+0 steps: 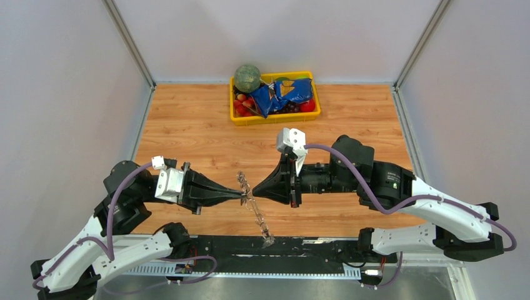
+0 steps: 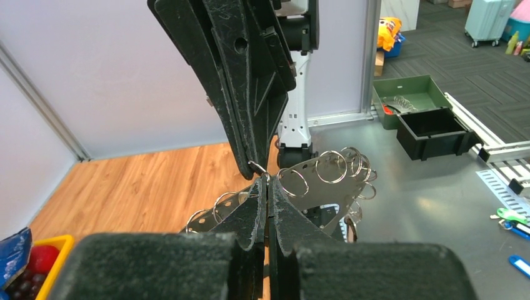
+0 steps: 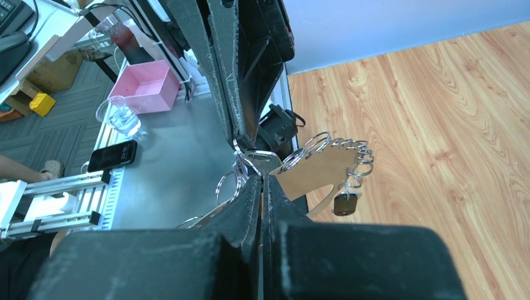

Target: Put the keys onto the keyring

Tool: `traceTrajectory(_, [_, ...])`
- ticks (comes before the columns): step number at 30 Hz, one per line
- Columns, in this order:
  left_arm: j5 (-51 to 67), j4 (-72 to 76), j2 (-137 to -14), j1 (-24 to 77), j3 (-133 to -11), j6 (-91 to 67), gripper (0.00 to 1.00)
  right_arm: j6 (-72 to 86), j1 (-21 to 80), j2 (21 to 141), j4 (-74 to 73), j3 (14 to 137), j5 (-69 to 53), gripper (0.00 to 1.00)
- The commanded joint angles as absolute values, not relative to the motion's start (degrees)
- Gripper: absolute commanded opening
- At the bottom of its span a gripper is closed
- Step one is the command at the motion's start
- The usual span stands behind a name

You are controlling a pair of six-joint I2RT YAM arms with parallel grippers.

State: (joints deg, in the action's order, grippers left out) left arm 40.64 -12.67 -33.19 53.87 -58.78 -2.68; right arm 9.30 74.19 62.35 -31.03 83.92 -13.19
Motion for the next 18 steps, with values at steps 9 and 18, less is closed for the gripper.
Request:
traceTrajectory(9, [43.75, -11.11, -31.88, 54.07, -59.03, -3.54, 0.00, 11.69, 73.84, 59.32, -22.44, 82.28, -3.93, 0.00])
traceTrajectory(18, [43.97, -10.57, -30.80, 54.09, -58.36, -3.92, 0.00, 12.38, 73.88, 59.05, -21.79, 82.09, -2.02, 0.00])
